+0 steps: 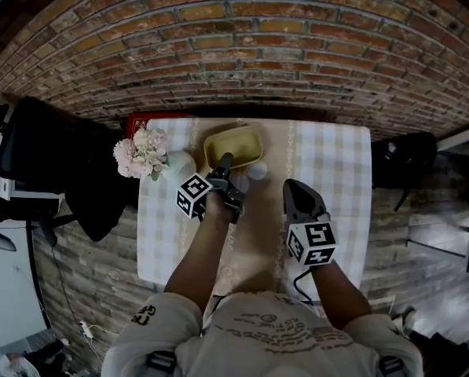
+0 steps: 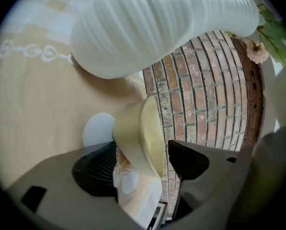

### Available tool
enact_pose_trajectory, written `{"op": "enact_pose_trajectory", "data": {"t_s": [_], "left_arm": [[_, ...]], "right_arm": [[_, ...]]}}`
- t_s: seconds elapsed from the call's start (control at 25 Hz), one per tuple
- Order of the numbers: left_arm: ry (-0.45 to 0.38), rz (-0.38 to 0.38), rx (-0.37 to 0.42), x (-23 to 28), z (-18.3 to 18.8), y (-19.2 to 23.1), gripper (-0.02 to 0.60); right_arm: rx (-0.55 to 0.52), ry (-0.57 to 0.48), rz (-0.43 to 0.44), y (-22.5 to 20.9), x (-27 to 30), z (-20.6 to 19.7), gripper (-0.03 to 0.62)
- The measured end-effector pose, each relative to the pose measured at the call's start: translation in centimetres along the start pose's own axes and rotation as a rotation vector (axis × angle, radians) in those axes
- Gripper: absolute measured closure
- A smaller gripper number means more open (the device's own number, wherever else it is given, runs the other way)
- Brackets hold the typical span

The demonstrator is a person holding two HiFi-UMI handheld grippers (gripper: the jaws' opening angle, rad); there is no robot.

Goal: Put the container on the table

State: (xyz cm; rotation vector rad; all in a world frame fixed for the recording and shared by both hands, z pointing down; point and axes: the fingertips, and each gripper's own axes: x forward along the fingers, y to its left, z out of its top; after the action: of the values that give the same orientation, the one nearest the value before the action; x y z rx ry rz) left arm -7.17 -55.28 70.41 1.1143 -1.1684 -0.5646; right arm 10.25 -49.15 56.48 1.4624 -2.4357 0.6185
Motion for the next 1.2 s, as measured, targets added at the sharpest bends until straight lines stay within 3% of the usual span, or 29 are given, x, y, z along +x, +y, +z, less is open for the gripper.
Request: {"op": "enact_pose_trajectory", "data": {"t_s": [0.16,0.28,0.36,0.4,0.48,0.52,0.64,0.92,1.04,1.2], "left_arm": [[0.039,0.077,0.035,-0.7,-0.6,0.5,0.249],[0.093,0.041,0.083,-1.4,-2.0,-0.2,0.249],[0.108,0.028,0.158,-2.3,-2.7,-0.6,0.256],[0.106,0.038,0.206,-2.8,-2.9,-0.7,0.307],[0.091,0.073,0.288,-3.8,-3.2,-0.6,0.514],[0.087,0.079,0.322,-4.3,-3.4,-0.8,0.575],[0.097,0.043,0.458,-5.6,-4.1,-1.9,0.575],[0.078,-0.047,0.91,-9.7,-6.1,-6.5,0.575],[0.025,-0.097,1.019,-13.0,-6.5,-8.8,0.577],[-0.043,-0.159,1.102,-17.8,-6.6,-11.3,0.577]], "right_arm": [[0.002,-0.002,0.006,0.1,-0.3,0.0,0.592],[-0.003,-0.009,0.019,0.5,-0.5,0.3,0.592],[-0.005,-0.014,0.03,0.9,-0.5,0.5,0.592],[-0.005,-0.017,0.035,1.2,-0.6,0.5,0.591],[-0.01,-0.02,0.046,1.6,-0.6,0.7,0.592],[-0.013,-0.021,0.051,1.9,-0.7,0.8,0.592],[-0.026,-0.032,0.067,3.0,-1.0,1.0,0.592],[-0.044,-0.077,0.062,5.2,-2.5,2.0,0.592],[-0.048,-0.1,0.055,6.9,-3.9,2.2,0.592],[-0.056,-0.157,0.05,9.5,-6.5,3.8,0.592]]}}
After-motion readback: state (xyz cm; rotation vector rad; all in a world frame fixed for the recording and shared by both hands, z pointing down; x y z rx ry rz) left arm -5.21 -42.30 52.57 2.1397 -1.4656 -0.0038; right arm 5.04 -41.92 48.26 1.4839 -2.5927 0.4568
